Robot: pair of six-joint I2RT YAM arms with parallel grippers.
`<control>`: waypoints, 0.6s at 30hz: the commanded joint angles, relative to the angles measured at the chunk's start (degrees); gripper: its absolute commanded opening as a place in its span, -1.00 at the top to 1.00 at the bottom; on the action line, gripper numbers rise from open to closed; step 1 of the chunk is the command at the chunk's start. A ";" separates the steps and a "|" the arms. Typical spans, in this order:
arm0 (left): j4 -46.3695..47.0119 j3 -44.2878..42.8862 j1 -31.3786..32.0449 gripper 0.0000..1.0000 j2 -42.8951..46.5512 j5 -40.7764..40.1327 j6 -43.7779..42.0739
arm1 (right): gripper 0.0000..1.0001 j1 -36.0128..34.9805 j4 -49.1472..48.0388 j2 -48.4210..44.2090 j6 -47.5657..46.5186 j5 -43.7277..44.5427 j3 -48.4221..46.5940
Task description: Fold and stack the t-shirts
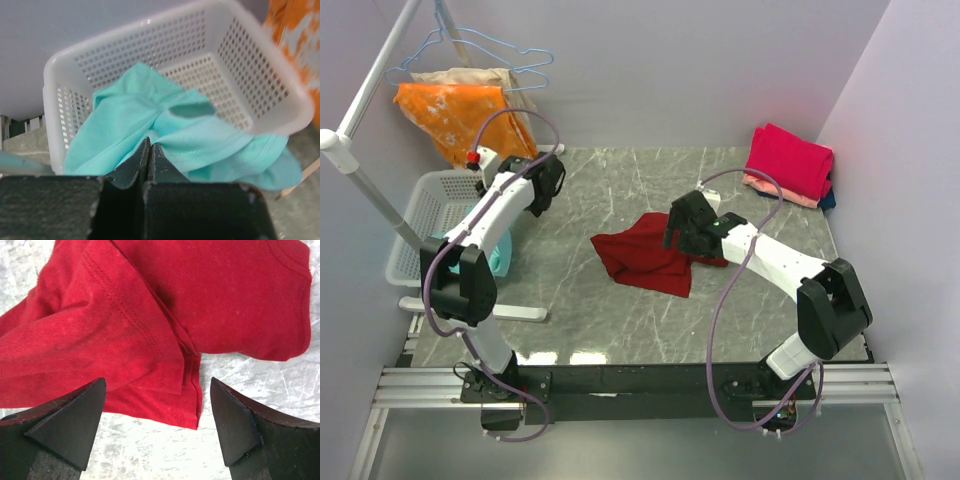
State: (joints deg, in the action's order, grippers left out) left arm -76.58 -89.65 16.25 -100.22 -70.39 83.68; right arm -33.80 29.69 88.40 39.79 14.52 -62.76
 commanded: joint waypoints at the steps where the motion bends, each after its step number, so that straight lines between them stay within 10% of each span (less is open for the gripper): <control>1: -1.91 -7.10 -2.18 0.98 -0.84 -6.25 0.26 | -0.81 0.40 0.36 0.72 0.29 -0.29 -2.98; 18: -2.00 -14.15 -22.22 0.98 -11.48 -9.24 -3.08 | -0.79 0.40 3.00 3.44 -0.76 -0.11 -6.49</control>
State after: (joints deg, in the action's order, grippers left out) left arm -76.88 -100.99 -2.37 -111.66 -78.32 81.65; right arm -33.80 31.79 90.21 39.70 13.85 -65.67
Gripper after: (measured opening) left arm 0.019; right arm 0.902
